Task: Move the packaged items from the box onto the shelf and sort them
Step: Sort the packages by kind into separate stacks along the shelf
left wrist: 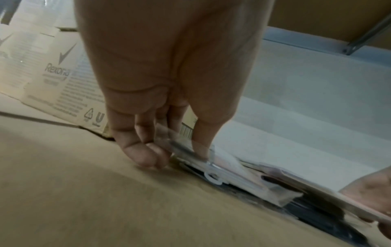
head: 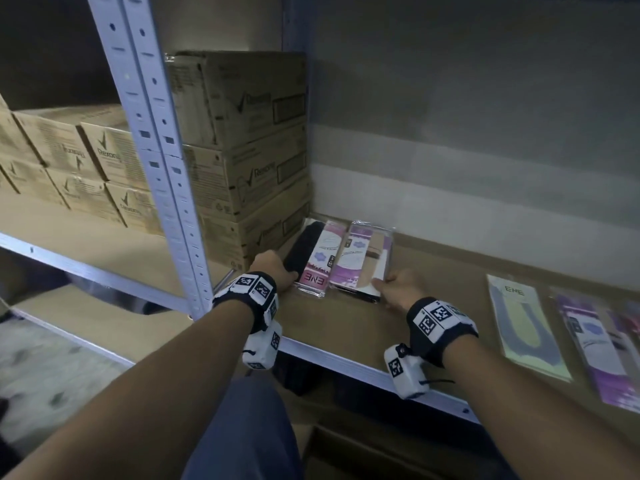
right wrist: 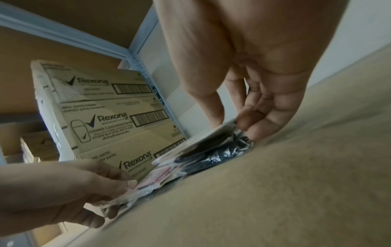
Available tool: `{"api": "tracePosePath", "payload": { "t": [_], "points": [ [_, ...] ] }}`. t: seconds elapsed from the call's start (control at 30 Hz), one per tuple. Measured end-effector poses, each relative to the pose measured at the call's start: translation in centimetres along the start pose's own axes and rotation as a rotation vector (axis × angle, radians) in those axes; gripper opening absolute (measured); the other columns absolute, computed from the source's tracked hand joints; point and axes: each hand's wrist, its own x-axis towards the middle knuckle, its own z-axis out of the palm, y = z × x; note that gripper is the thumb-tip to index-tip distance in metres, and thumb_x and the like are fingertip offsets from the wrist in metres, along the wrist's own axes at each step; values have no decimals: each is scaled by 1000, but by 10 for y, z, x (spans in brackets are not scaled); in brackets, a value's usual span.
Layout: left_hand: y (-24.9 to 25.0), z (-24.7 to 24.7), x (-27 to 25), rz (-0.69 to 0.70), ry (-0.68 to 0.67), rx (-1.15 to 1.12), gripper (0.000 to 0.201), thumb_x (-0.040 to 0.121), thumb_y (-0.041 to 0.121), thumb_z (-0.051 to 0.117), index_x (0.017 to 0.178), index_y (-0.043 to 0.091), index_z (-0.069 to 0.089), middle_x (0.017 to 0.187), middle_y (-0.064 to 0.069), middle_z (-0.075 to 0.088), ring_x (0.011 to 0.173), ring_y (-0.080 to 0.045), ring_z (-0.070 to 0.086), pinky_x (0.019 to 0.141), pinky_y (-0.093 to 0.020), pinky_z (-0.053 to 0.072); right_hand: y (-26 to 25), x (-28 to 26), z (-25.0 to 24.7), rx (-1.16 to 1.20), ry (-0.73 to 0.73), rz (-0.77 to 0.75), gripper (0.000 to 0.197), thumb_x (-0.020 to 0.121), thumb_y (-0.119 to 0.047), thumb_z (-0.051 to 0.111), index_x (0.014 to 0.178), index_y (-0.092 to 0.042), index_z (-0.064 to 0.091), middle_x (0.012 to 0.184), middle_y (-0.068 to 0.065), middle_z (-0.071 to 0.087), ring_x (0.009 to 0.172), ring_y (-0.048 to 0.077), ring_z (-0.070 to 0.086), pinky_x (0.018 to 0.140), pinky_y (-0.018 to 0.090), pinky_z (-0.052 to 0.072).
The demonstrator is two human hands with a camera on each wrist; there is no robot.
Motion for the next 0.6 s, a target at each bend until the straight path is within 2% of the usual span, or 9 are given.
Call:
{"api": "tracePosePath", "payload": {
  "t": [0.07, 0.2, 0.3, 0.33, 0.4, 0.47, 0.5, 0.53, 0.6],
  "points": [
    [1, -1, 2, -15, -2, -13, 42, 78, 35, 73, 98, -1, 66, 99, -15, 68, 90, -29, 66, 65, -28, 48, 2, -1, 0, 27, 1, 13, 21, 83, -22, 68, 87, -2, 68, 88, 14, 71, 78, 29, 67, 80, 43, 57],
    [4, -13, 2, -50, -13, -49, 45, 73, 34, 79, 97, -2, 64, 93, -13, 64, 91, -28, 66, 66, -29, 49, 4, -4, -3, 125, 6, 65, 15, 83, -11, 68, 71, -6, 62, 80, 14, 66, 61, 21, 59, 73, 38, 54],
    [7, -23, 1, -65, 7, -141, 40, 71, 33, 80, 92, 0, 69, 90, -10, 68, 85, -24, 66, 61, -27, 49, 6, -6, -6, 239, 31, 61, 14, 82, -8, 69, 92, -1, 64, 91, 17, 68, 66, 22, 59, 75, 38, 53],
    [7, -25, 2, -75, 7, -190, 36, 72, 32, 80, 89, 1, 69, 87, -10, 68, 82, -23, 65, 60, -27, 49, 5, -7, -7, 269, 34, 64, 13, 81, -8, 69, 93, -4, 63, 94, 16, 67, 68, 21, 59, 78, 38, 53],
    [7, -27, 4, -105, -21, -375, 29, 73, 24, 80, 85, 0, 70, 80, -13, 69, 75, -24, 64, 71, -33, 57, 2, -11, -11, 344, 48, 68, 11, 82, -6, 67, 82, -13, 59, 96, 14, 66, 69, 19, 59, 80, 38, 53],
    [4, -28, 4, -145, -60, -593, 26, 74, 14, 79, 87, -7, 69, 77, -19, 69, 72, -27, 65, 84, -42, 57, -1, -16, -15, 496, 43, 76, 19, 85, 0, 61, 78, -16, 54, 97, 14, 64, 70, 20, 61, 69, 34, 56],
    [4, -28, 3, -154, -64, -664, 27, 75, 10, 77, 90, -10, 69, 79, -21, 70, 74, -30, 67, 84, -43, 56, -3, -20, -17, 583, 25, 86, 19, 87, 3, 57, 81, -14, 52, 97, 14, 63, 71, 21, 62, 62, 31, 57],
    [5, -30, -1, -155, -56, -721, 24, 77, 8, 75, 91, -10, 68, 83, -21, 70, 77, -32, 69, 81, -43, 57, -6, -24, -19, 667, 9, 90, 17, 88, 5, 54, 85, -11, 52, 97, 14, 62, 74, 22, 63, 57, 29, 58],
    [10, -34, -9, -142, -9, -761, 12, 82, 7, 69, 78, 0, 60, 81, -14, 65, 70, -28, 66, 62, -33, 60, -8, -29, -23, 788, -11, 89, 16, 90, 8, 50, 98, -7, 50, 102, 15, 61, 78, 24, 63, 53, 28, 58]
  ]
}}
